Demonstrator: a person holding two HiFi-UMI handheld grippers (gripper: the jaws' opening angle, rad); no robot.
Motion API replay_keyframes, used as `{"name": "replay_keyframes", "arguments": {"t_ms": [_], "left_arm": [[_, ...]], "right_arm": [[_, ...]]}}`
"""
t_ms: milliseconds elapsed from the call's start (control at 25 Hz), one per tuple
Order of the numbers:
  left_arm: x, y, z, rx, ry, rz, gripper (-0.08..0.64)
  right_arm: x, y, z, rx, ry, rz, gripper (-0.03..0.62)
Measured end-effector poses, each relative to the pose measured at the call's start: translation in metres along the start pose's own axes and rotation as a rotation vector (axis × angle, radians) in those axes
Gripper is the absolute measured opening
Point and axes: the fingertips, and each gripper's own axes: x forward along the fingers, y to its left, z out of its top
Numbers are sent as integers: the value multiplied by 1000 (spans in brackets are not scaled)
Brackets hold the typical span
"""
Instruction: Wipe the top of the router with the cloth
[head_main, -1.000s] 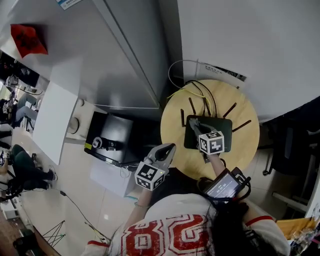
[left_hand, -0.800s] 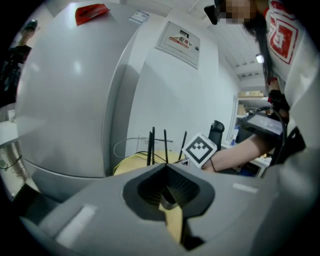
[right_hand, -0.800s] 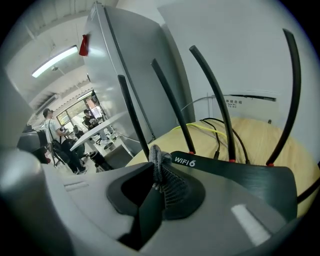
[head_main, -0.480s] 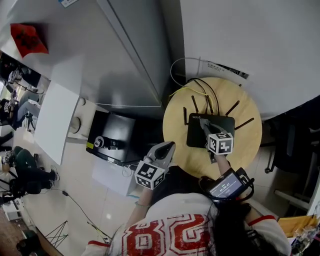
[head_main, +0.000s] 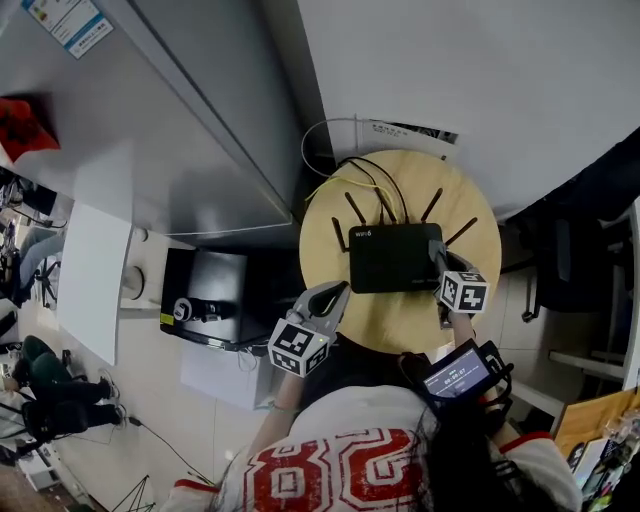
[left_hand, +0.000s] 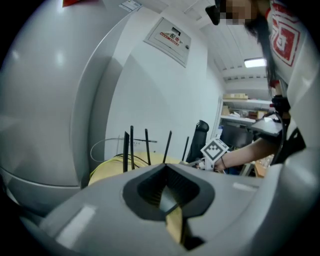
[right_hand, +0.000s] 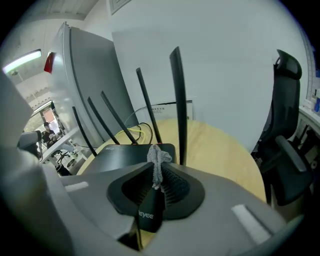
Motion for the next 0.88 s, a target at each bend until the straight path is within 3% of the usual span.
{"name": "replay_keyframes", "arguments": {"t_ms": [200, 280, 600, 880], "left_arm": [[2, -3, 0, 3, 1, -12, -5], [2, -2, -1, -1, -3, -7, -5], [-9, 5, -6, -15, -8, 46, -5], [-38, 27, -12, -44, -13, 138, -5]], "right_arm": [[-11, -14, 2, 36, -9, -37, 43], [-12, -3, 9, 55, -28, -16, 43], [23, 123, 7, -86, 27, 249, 43], [43, 202, -14, -215, 115, 392, 43]]}}
